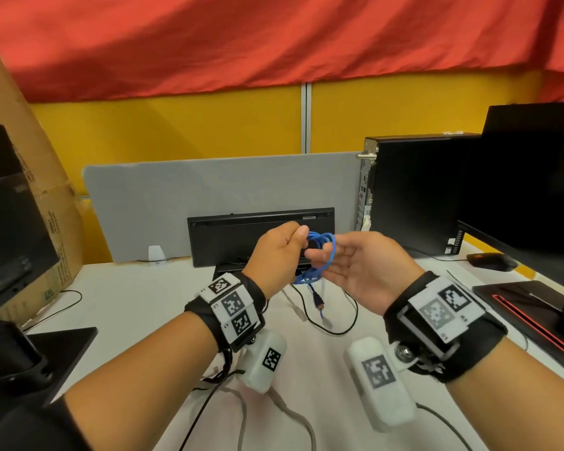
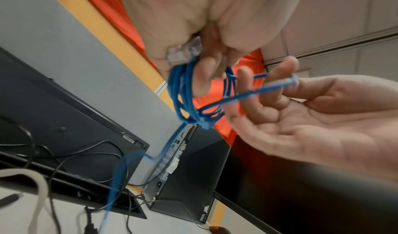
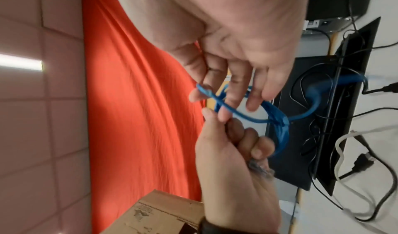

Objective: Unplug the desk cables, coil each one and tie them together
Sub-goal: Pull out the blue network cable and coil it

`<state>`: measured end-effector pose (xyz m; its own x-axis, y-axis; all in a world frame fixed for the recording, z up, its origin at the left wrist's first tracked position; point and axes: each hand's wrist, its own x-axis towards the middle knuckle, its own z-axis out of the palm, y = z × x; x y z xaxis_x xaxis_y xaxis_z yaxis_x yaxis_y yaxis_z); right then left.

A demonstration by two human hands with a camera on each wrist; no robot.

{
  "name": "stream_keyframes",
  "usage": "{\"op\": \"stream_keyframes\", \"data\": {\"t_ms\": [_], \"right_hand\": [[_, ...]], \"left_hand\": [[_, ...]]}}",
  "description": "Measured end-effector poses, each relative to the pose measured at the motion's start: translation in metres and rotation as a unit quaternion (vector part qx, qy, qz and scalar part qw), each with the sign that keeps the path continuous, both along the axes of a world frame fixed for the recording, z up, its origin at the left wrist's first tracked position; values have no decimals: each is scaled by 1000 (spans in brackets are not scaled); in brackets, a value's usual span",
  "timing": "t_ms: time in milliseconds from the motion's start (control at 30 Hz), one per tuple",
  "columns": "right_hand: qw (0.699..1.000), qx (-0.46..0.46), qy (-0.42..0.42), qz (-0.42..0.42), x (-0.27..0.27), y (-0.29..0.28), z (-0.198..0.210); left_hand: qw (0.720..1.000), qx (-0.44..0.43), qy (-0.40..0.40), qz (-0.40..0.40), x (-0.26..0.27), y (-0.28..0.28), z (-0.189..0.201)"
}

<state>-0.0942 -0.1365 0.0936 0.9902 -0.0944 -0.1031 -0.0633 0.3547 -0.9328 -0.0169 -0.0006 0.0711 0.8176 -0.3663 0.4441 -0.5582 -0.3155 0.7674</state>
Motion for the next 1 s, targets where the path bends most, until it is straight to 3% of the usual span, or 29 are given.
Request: {"op": "stream_keyframes", "data": {"t_ms": [100, 233, 367, 400, 533, 567, 600, 667, 733, 767, 800, 867, 1000], "right_hand": [[1000, 18, 1, 9, -4, -4, 8], [984, -178, -7, -34, -4, -8, 15], [928, -365, -41, -69, -6, -13, 21], [920, -382, -57, -71, -7, -14, 23], [946, -304, -93, -60, -9, -23, 28], [927, -349, -115, -79, -8, -26, 27], [883, -435, -146, -105, -6, -28, 26], [740, -626, -187, -162, -4, -32, 23], [601, -751, -171, -212, -4, -34, 22], [549, -789, -161, -223, -4, -34, 20], [515, -813, -155, -226, -3, -35, 18], [491, -827, -149, -230, -2, -38, 15], [487, -814, -177, -262, 5, -47, 12]], "left_hand": [[1000, 1, 2, 12, 4, 3, -2], [999, 18, 0, 35, 7, 5, 0], [998, 28, -9, 48, 10, 7, 3], [998, 24, -8, 52, 12, 8, 4], [997, 6, 16, 74, 21, 13, 6], [997, 1, 18, 77, 23, 13, 6], [997, -5, 19, 79, 24, 14, 6], [996, -14, 23, 81, 24, 14, 6], [997, -6, 18, 81, 25, 12, 6], [996, 3, 9, 83, 25, 12, 6], [996, 15, -2, 89, 27, 11, 6], [993, 39, -26, 108, 31, 13, 7], [990, 51, -22, 131, 38, 18, 6]]}}
